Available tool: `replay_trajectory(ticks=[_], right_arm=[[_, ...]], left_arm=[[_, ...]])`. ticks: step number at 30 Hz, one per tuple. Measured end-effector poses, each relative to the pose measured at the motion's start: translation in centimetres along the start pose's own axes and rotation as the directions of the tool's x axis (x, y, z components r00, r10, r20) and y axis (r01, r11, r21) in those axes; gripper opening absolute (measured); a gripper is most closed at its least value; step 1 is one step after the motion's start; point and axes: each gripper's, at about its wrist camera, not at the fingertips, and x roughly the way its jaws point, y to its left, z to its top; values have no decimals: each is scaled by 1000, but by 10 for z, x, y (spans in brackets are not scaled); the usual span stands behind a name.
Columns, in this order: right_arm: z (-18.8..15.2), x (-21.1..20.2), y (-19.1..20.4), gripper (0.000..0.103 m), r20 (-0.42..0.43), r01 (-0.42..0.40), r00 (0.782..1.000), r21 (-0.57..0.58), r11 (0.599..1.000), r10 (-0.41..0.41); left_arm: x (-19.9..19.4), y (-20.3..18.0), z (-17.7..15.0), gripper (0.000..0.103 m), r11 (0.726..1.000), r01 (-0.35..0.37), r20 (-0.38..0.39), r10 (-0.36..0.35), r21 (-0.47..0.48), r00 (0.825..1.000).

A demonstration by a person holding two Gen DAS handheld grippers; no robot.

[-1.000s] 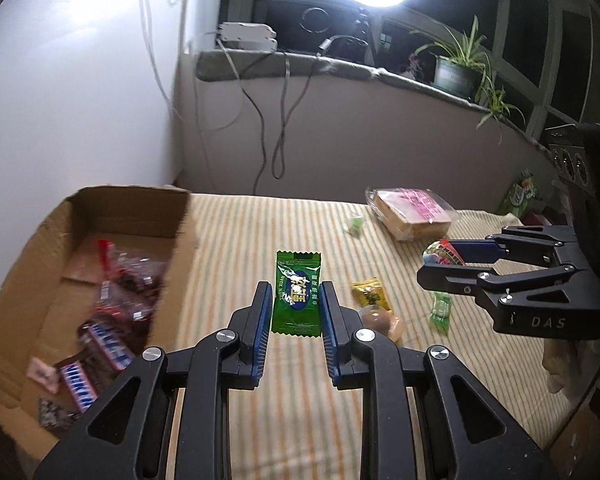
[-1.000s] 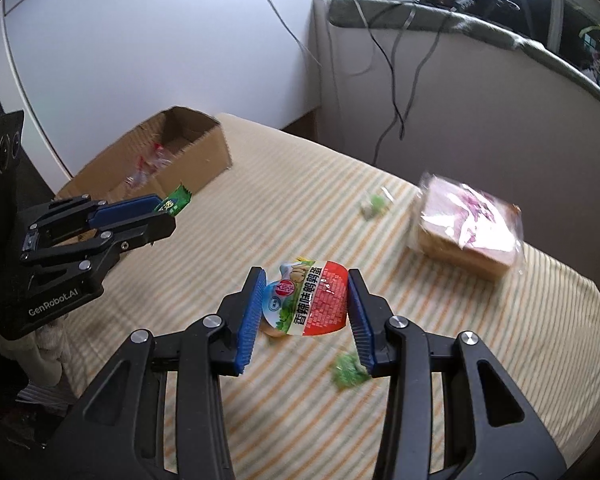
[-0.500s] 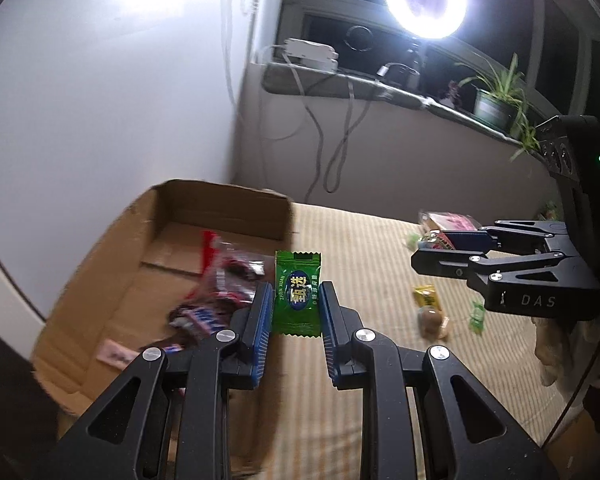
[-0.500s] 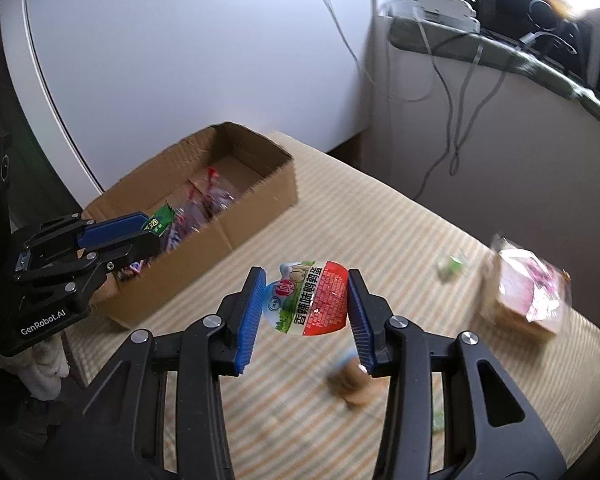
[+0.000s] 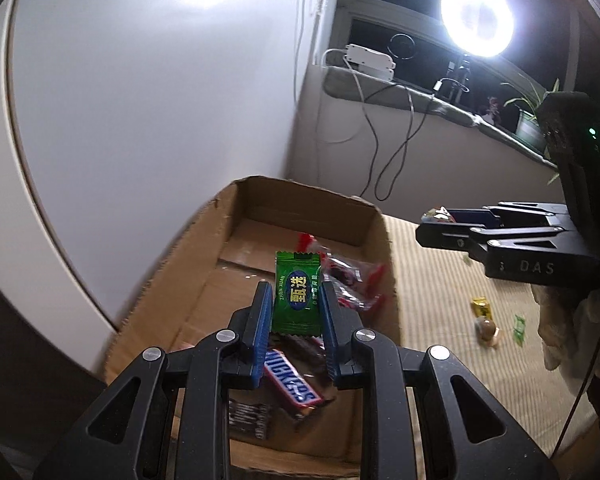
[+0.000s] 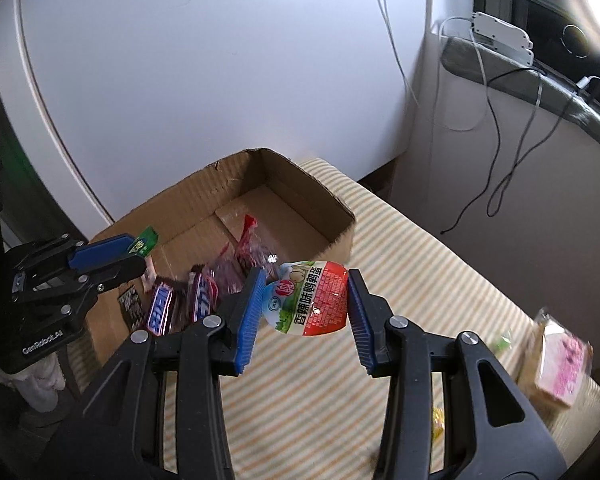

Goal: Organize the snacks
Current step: 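Open both tools to drop the candy and jelly cup into the box, then move both tools back to the egg-shaped snack and light green candy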

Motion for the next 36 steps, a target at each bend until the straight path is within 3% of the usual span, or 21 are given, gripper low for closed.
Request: replay_trajectory(ticks=[10,19,23,25,27,29,36], right_arm=[[31,42,9,43,-18,-25,1000,-15,1000,25],[39,65,21,44,-41,-50,998,-35,998,49],[40,66,21,49,-41,-49,998,-35,998,47],[40,65,21,52,-40,-52,998,-34,998,51],[40,62,20,64,-30,-44,999,-30,999,44],[41,57,19,68,-15,-38,999,-25,999,38],[38,40,18,69,4,-29,1000,-18,999,29]], left_arm=[[9,18,3,22,999,-36,-10,36,-9,999],[15,19,2,23,999,-41,-22,40,-6,999],[15,19,3,24,999,-45,-20,45,-9,999],[14,19,3,30,999,-48,-18,48,-9,999],[13,19,3,35,998,-56,-15,56,-8,998],[10,19,3,35,998,-58,-11,58,-7,998],[-5,11,2,35,999,-54,8,54,1,999]])
